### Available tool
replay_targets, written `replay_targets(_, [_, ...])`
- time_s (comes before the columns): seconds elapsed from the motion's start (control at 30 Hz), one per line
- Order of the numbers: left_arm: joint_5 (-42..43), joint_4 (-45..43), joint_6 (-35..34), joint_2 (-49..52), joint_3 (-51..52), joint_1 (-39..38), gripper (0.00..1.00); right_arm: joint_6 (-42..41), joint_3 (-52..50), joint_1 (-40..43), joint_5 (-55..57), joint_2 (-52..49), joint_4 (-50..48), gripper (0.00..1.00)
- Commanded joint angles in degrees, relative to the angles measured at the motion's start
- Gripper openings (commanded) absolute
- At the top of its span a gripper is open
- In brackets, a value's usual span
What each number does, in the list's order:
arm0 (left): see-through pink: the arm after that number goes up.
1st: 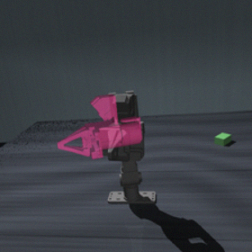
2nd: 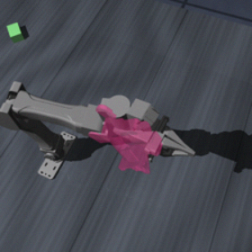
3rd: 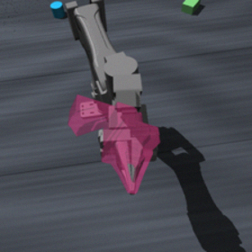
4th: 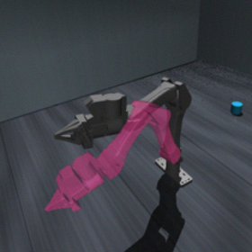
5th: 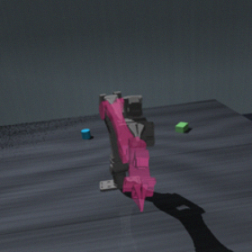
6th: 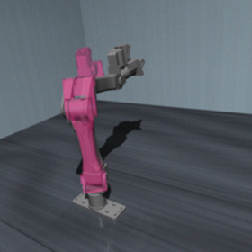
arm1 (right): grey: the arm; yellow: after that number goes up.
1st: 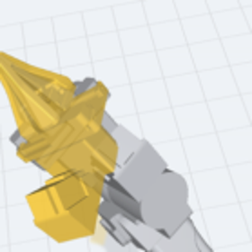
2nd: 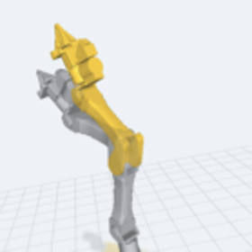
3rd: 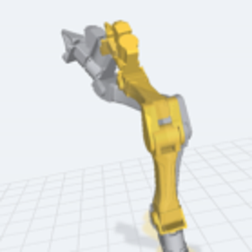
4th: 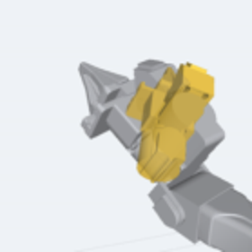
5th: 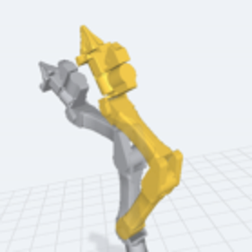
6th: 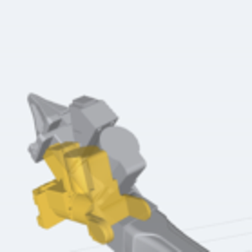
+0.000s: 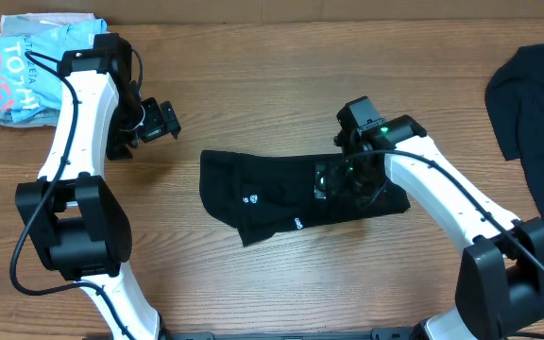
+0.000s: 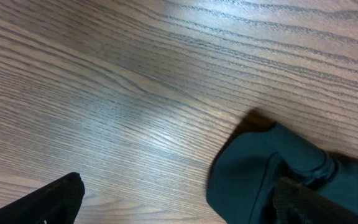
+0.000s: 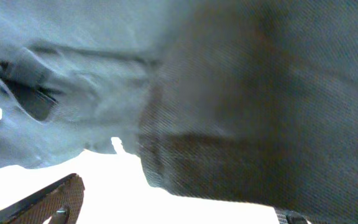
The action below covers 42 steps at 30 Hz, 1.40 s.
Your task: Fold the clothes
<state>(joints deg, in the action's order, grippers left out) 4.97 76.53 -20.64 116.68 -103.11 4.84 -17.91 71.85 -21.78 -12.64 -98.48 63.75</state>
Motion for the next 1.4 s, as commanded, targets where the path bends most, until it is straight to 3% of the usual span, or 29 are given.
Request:
replay_targets(0.0, [0.59, -0.09, 0.52, 0.31, -0.83, -0.48, 1.0, 0.33, 3.72, 2.34, 2.45, 0.66, 2.32, 1.0])
replay_targets(0.17, [0.59, -0.09, 0.52, 0.31, -0.83, -0.48, 1.0, 0.33, 7.85, 7.08, 10.47, 0.66, 6.6, 1.0])
replay_targets(0.43, [0.63, -0.44, 0.5, 0.31, -0.83, -0.61, 1.0, 1.62, 4.48, 10.97, 2.58, 0.5, 6.75, 1.0])
replay_targets(0.77, [0.5, -0.81, 0.98, 0.31, -0.83, -1.95, 1.0, 1.57, -6.19, 10.88, -7.34, 0.42, -3.8, 1.0])
replay_targets(1.07, [0.57, -1.57, 0.96, 0.31, -0.83, -3.56, 1.0, 1.86, -6.23, 10.88, -7.98, 0.42, -8.66, 1.0])
replay_targets(1.37, [0.35, -1.64, 1.4, 0.31, -0.83, -3.85, 1.0, 1.84, -6.23, 10.93, -6.29, 0.42, -5.29, 1.0])
